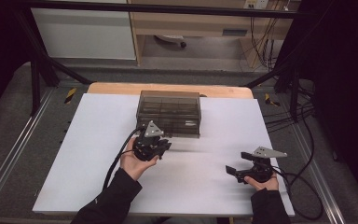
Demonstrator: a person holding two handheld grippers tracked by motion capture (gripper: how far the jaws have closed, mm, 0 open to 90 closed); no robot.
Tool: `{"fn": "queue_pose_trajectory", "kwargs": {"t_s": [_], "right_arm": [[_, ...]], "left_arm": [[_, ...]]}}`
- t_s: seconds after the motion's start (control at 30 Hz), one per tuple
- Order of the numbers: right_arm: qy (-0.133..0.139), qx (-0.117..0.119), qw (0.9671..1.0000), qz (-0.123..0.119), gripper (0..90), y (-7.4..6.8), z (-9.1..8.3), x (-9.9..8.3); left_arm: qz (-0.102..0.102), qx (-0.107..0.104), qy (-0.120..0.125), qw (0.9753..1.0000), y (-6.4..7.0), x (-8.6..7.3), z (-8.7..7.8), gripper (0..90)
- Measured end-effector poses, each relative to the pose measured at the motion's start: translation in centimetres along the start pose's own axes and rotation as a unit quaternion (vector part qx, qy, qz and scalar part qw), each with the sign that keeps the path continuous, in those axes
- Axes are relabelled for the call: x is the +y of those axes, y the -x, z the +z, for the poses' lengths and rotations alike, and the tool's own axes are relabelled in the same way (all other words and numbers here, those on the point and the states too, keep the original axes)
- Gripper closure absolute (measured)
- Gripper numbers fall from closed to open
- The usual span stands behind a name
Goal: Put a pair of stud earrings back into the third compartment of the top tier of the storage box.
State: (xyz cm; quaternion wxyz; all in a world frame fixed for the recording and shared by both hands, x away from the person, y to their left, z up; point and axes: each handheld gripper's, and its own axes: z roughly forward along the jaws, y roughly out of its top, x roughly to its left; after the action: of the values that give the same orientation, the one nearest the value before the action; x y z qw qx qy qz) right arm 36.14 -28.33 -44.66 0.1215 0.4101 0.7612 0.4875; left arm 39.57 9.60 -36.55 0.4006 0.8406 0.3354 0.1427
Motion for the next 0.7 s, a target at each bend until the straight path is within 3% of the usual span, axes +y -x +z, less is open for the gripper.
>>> {"fn": "queue_pose_trajectory", "kwargs": {"t_s": [0.23,0.7], "right_arm": [[0.0,0.0,1.0,-0.001,1.5,0.0,0.0,0.0],[0.001,0.001,1.0,0.0,1.5,0.0,0.0,0.0]], "left_arm": [[0.005,-0.011,0.005,0.9999,0.4,1.3,0.8,79.4],[0.005,-0.001,0.006,1.0,0.1,3.6,1.6,79.4]]}}
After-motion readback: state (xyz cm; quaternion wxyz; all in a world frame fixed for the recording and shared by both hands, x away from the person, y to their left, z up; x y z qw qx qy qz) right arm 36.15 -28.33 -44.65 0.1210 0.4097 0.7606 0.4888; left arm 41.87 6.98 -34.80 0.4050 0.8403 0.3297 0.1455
